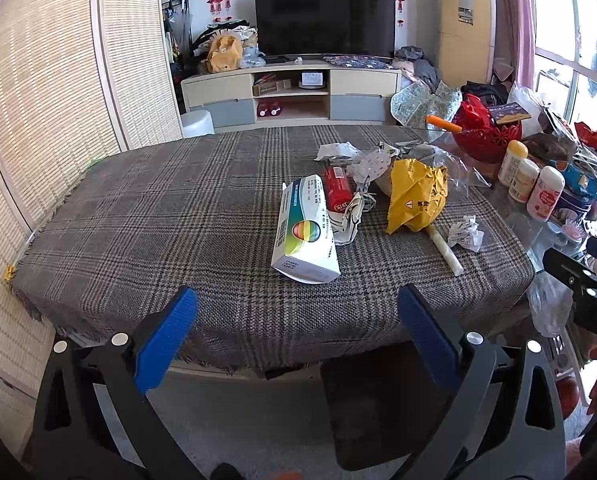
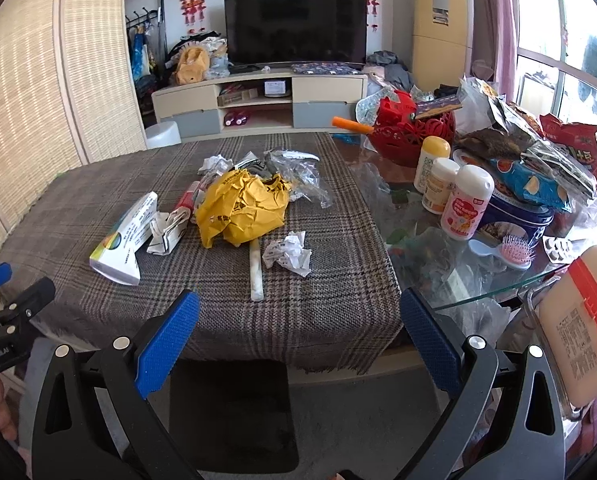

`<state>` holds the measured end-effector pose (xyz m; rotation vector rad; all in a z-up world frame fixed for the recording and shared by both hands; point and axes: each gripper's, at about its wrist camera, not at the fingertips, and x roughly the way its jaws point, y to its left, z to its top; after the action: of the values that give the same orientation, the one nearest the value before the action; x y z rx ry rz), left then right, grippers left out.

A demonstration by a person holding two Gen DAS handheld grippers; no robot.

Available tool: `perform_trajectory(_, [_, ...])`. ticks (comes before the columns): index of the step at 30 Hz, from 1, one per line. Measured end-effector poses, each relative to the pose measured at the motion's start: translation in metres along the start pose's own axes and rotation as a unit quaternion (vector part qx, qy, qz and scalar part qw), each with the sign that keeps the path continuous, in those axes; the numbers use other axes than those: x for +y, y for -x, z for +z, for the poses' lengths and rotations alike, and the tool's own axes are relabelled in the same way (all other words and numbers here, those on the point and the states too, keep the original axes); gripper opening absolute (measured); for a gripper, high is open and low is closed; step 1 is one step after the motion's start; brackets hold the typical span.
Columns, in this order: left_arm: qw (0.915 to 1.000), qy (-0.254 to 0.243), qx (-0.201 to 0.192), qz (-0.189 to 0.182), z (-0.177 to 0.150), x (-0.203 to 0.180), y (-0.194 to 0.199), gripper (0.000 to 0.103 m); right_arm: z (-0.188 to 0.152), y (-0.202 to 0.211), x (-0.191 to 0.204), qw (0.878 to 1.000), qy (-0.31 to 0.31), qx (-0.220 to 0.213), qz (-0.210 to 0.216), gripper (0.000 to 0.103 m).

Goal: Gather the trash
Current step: 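Grasp the rainbow medicine box with the left tool while the right tool grasps crumpled tissue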

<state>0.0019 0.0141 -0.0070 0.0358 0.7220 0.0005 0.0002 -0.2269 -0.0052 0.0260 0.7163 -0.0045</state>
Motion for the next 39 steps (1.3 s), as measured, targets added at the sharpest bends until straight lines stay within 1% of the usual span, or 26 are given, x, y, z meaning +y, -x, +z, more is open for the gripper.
perform_trajectory(3, [0.9998,0.001,0.017,-0.006,0.001,0.004,-0.009,0.095,-0.001,-0.006,0.0,1.0,0.006,0.004,-0.003,0.1])
perform_trajectory(6, [0.9992,0.0,0.039,-0.007,0.001,0.006,-0.02,0.095,-0.001,-0.018,-0.006,1.0,0.001,0.029,-0.002,0.1])
perform_trajectory(11, [0.9981,-0.008,0.058,-0.018,0.005,0.003,-0.034,0.095,-0.002,-0.039,-0.009,0.998,-0.004,0.066,0.018,0.1])
perform_trajectory(12, [0.9977,-0.009,0.063,-0.02,0.007,0.003,-0.038,0.095,0.0,-0.043,-0.008,0.997,0.0,0.074,0.021,0.1])
perform_trajectory(15, [0.9958,-0.002,0.086,-0.032,0.015,0.007,-0.055,0.095,0.01,-0.051,-0.002,0.997,0.009,0.079,0.018,0.1])
perform_trajectory(16, [0.995,0.003,0.094,-0.035,0.018,0.008,-0.061,0.095,0.015,-0.054,-0.002,0.996,0.005,0.083,0.016,0.1])
perform_trajectory(18, [0.9934,0.007,0.107,-0.041,0.027,0.01,-0.075,0.095,0.028,-0.063,-0.005,0.996,-0.011,0.089,0.029,0.1])
perform_trajectory(20, [0.9927,0.001,0.117,-0.031,0.037,0.01,-0.088,0.095,0.039,-0.075,-0.007,0.994,-0.023,0.099,0.031,0.1])
perform_trajectory(24, [0.9919,-0.015,0.125,-0.02,0.052,0.009,-0.108,0.095,0.051,-0.099,-0.008,0.993,-0.021,0.115,0.017,0.1])
perform_trajectory(27, [0.9895,-0.012,0.142,-0.025,0.061,0.012,-0.126,0.095,0.056,-0.115,-0.011,0.99,-0.033,0.133,0.035,0.1])
perform_trajectory(30, [0.9862,-0.016,0.162,-0.032,0.064,0.012,-0.143,0.095,0.06,-0.127,-0.012,0.988,-0.042,0.146,0.041,0.1])
perform_trajectory(33, [0.985,-0.019,0.169,-0.031,0.066,0.009,-0.153,0.095,0.059,-0.142,-0.013,0.983,-0.058,0.166,0.055,0.099])
perform_trajectory(35, [0.9842,-0.018,0.173,-0.033,0.067,0.006,-0.157,0.095,0.058,-0.149,-0.014,0.98,-0.071,0.174,0.067,0.091])
perform_trajectory(37, [0.984,-0.021,0.175,-0.029,0.068,0.002,-0.16,0.095,0.056,-0.157,-0.014,0.977,-0.08,0.184,0.073,0.081])
perform_trajectory(39, [0.9833,-0.023,0.179,-0.026,0.068,-0.001,-0.165,0.095,0.054,-0.162,-0.014,0.976,-0.083,0.189,0.069,0.079])
